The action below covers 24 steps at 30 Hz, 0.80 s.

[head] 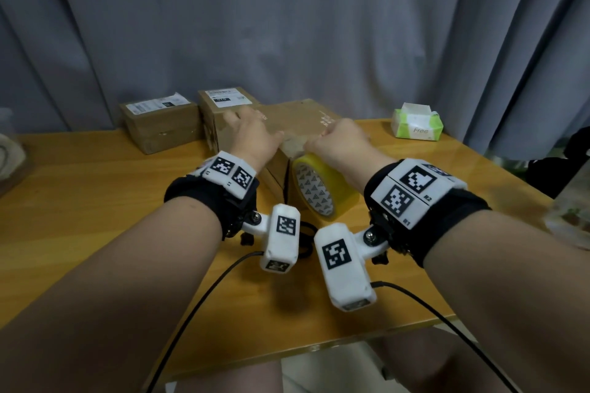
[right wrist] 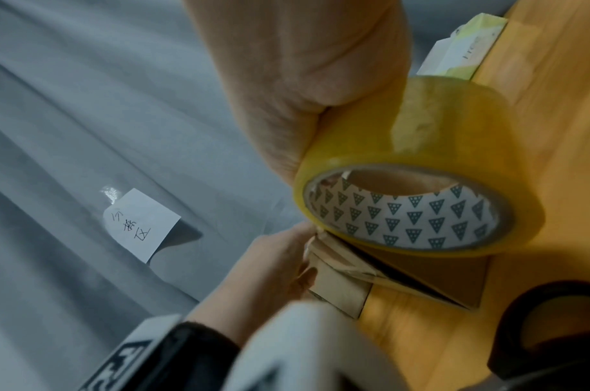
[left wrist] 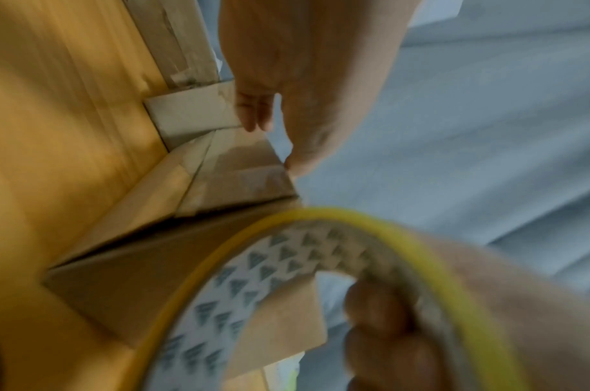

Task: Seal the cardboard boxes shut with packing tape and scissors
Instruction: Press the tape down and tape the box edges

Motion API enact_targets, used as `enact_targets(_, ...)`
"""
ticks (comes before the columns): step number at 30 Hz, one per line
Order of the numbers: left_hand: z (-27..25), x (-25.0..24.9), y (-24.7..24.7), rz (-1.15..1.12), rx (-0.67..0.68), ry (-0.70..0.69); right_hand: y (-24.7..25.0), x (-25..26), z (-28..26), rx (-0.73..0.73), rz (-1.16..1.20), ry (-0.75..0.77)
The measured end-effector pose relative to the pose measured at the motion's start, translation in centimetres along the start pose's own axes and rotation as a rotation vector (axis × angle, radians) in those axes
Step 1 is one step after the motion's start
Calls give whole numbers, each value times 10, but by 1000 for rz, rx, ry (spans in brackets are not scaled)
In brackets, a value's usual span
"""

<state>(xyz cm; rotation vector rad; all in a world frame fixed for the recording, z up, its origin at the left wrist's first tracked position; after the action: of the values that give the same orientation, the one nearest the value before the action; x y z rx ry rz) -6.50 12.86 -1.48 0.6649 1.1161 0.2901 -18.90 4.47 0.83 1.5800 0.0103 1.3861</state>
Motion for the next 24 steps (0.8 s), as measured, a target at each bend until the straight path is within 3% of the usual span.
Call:
enact_targets(1,0,-1,5,24,-33,-30,0,-1,0,-5,-6,4)
enact_targets(3,-3,-5,11,77,3,-245,1,-2,-2,5,20,-10)
enact_targets(6,-20,-1,3,117,388,-428,-1,-3,-7,23,126,-4)
enact_targets(8,-27,8,0,153,480,-425,-5,-4,-11,37,269,-2)
enact_targets(10,-27,14,-1,176,479,-439,-9,-8,-17,54,343,23)
enact_targets(15,-26,11,-5,253,470,-504,-9,-36,-32,102,145,-72)
enact_targets(24,-24,1,-12,251,243,-473,13,-23,-36,8,225,2)
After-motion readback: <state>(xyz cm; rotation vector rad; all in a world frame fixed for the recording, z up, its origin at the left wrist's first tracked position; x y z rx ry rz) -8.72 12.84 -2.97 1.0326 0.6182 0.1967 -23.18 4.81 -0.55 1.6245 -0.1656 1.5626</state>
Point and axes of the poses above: each hand's wrist, its own z-axis towards the middle knuckle, its own y-axis out of the back of the hand, x = y × z, the point moved 2 cm from there along z, towards the middle knuckle, and after that the axes turned 4 degrees about y, right-handed, at the moved point
